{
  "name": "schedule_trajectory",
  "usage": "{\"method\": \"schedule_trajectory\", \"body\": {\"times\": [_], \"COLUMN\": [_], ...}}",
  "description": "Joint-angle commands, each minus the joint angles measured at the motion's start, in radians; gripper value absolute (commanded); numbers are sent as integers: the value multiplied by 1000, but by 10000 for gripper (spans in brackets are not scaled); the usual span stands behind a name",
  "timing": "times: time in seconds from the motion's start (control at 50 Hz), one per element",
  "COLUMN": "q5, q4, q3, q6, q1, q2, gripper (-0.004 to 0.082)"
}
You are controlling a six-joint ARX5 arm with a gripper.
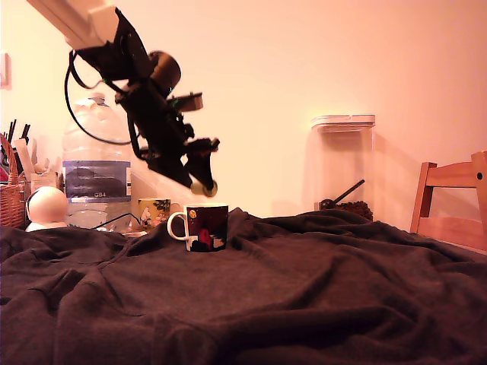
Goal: Pick up the coffee capsules from the table one by one and drop them inside the nearest coffee cup
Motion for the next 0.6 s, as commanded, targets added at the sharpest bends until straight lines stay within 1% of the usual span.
{"method": "schedule_trajectory", "body": {"times": [0.0, 0.4, 0.44, 0.48, 0.52, 0.54, 0.56, 0.58], "q5": [-2, -2, -2, -2, -3, -4, -8, -22], "q4": [4, 2, 3, 5, 6, 8, 14, 17], "q3": [4, 4, 4, 4, 4, 4, 4, 4], "q6": [5, 4, 5, 5, 4, 4, 4, -7], "q1": [4, 4, 4, 4, 4, 4, 4, 4], "q2": [37, 37, 37, 37, 37, 37, 37, 37], "gripper": [352, 353, 366, 419, 517, 582, 640, 685]}}
